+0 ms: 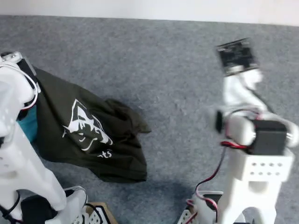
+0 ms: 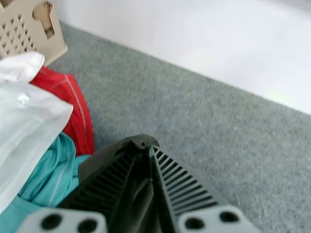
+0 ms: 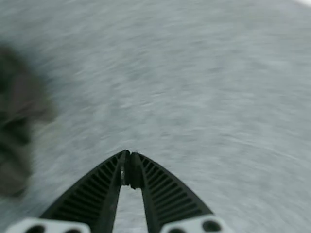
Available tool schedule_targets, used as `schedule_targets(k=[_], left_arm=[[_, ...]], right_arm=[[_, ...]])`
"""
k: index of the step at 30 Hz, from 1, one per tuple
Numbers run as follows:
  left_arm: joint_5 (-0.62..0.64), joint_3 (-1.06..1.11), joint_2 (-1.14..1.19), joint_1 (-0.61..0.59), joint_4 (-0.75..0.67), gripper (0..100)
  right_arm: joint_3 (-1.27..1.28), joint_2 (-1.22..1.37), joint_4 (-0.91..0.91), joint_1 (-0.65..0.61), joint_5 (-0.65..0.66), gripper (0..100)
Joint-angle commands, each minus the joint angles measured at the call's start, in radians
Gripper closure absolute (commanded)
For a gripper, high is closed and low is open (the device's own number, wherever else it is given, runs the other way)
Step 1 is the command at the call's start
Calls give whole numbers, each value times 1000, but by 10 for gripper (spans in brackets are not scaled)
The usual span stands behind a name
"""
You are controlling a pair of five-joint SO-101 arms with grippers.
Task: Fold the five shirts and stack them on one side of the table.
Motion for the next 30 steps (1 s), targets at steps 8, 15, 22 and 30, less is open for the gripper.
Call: schedule_targets(k=[8,15,22,30], left_arm=[[9,331,-21,-232,-238,993],[6,650,-27,-303,-508,992],[11,756,-28,-298,-637,993],[12,771,-21,-297,-634,993]], right_arm=[[400,-19,-157,-716,-74,874],[816,-15,-530,-760,58,874],[952,-7,-728,-783,55,874],[1147,-5,-958,-783,55,874]])
